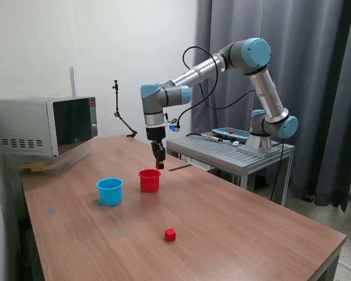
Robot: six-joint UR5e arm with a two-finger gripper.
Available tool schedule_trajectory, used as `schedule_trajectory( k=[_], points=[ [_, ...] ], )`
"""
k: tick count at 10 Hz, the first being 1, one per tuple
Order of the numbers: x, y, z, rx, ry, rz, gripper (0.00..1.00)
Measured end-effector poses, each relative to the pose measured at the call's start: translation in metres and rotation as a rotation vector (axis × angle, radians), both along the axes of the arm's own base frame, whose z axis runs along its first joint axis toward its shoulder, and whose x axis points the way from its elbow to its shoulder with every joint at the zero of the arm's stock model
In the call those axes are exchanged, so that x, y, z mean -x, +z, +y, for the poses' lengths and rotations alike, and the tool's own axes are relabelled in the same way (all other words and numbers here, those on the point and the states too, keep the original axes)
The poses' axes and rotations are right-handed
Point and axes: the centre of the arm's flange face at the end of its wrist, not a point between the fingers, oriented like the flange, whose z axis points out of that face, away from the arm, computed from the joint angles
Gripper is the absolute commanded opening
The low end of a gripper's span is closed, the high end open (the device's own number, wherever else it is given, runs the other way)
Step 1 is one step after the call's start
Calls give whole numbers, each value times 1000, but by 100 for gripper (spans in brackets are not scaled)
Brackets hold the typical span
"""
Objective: Place red objects in the red bin, and blue objects in the blue bin.
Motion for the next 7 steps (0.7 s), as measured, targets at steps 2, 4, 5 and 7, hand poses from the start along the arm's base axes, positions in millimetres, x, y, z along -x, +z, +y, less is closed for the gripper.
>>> schedule_trajectory(
  k=[2,4,5,7],
  points=[
    [-2,-2,17,1,-25,0,0],
    [-2,-4,28,2,-40,3,0],
    [-1,-5,30,2,-43,4,0],
    [4,-13,33,4,-45,2,0]
  ],
)
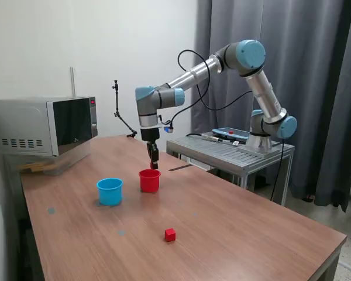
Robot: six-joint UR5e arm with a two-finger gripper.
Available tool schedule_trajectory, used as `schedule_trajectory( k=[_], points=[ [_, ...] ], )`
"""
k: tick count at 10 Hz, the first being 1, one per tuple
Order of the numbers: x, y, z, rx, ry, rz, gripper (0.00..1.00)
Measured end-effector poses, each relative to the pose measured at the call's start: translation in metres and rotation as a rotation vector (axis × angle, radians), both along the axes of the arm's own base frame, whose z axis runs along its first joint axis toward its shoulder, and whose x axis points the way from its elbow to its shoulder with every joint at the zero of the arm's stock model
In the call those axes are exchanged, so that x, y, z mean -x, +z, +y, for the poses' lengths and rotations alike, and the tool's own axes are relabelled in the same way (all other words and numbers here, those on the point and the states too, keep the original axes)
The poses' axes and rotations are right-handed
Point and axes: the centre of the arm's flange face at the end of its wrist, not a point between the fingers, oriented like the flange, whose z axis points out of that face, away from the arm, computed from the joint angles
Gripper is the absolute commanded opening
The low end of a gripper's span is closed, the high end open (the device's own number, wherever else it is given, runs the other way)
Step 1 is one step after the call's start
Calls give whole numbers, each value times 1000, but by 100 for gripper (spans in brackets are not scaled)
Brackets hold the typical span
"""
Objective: Place red objects in the red bin, and blue objects in the blue bin.
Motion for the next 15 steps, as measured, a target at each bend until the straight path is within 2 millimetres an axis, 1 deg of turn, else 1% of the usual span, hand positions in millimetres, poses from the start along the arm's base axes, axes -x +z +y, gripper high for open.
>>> schedule_trajectory(
  k=[4,5,11,13,14,15],
  points=[
    [14,-12,6,-5,-1,16,0],
    [14,-14,6,-5,-1,14,100],
    [12,-17,7,-24,2,-4,100],
    [14,-12,6,-35,4,3,100],
    [17,-8,1,-39,10,10,100],
    [21,-4,-13,-42,27,17,100]
  ],
)
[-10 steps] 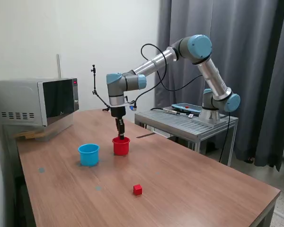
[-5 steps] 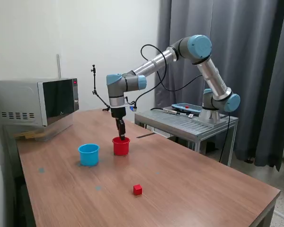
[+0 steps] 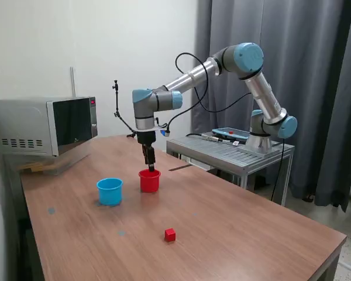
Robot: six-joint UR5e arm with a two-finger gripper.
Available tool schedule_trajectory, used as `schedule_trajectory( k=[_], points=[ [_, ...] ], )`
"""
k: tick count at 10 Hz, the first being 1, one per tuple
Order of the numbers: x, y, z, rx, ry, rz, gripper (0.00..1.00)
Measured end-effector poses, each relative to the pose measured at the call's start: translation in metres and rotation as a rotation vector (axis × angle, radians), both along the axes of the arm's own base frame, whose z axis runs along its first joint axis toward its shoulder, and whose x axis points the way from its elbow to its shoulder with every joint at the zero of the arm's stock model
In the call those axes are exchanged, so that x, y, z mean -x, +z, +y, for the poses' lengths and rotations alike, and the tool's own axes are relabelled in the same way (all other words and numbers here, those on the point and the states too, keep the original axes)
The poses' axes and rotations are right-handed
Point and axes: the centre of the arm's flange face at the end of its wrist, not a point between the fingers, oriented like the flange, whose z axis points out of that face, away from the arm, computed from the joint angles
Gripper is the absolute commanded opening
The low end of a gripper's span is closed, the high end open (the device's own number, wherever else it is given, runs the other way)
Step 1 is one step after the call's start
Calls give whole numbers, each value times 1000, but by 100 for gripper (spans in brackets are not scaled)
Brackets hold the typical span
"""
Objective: Place red objects in the red bin, and blue objects in the blue bin.
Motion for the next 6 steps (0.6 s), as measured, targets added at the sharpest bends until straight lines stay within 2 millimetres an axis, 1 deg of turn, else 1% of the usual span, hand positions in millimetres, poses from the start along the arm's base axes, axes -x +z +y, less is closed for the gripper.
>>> schedule_trajectory(
  k=[3,5,6],
  points=[
    [10,12,-60,-8,26,19,100],
    [21,29,-98,-11,46,55,100],
    [27,41,-116,-13,50,79,100]
  ],
)
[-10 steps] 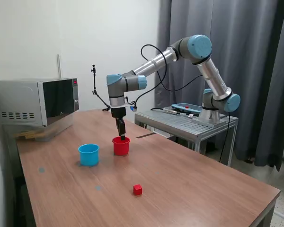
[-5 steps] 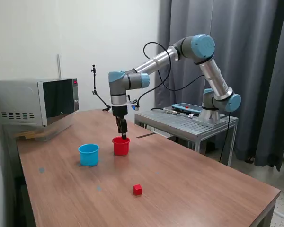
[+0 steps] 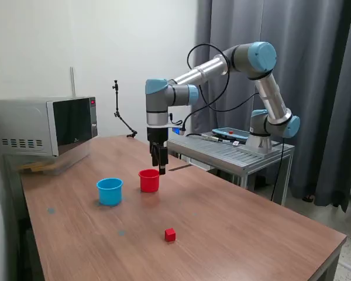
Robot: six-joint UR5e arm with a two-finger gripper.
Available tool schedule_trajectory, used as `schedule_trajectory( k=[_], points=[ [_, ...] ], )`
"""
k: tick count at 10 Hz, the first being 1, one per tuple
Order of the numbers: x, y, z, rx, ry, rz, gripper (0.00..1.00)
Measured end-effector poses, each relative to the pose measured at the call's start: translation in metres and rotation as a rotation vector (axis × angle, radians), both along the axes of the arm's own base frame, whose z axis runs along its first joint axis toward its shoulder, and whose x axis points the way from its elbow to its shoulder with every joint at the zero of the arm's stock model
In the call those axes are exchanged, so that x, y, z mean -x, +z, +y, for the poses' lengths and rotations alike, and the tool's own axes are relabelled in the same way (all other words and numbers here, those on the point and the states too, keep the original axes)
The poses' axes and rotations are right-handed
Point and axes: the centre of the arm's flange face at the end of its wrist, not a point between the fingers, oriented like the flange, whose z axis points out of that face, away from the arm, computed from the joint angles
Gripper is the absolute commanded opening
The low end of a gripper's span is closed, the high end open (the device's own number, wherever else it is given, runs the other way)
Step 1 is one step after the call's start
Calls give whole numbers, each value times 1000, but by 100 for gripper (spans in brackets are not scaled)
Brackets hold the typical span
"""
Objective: Place red objects in the red bin, and blue objects in the blue bin.
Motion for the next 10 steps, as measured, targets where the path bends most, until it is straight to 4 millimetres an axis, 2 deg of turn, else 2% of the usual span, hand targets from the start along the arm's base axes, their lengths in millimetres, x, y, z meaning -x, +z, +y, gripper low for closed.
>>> schedule_trajectory(
  k=[3,5,8,10],
  points=[
    [11,32,-59,-1,19,48,100],
    [10,45,-96,3,22,60,100],
    [13,50,-127,7,36,53,100],
    [19,41,-143,7,103,-1,100]
  ],
)
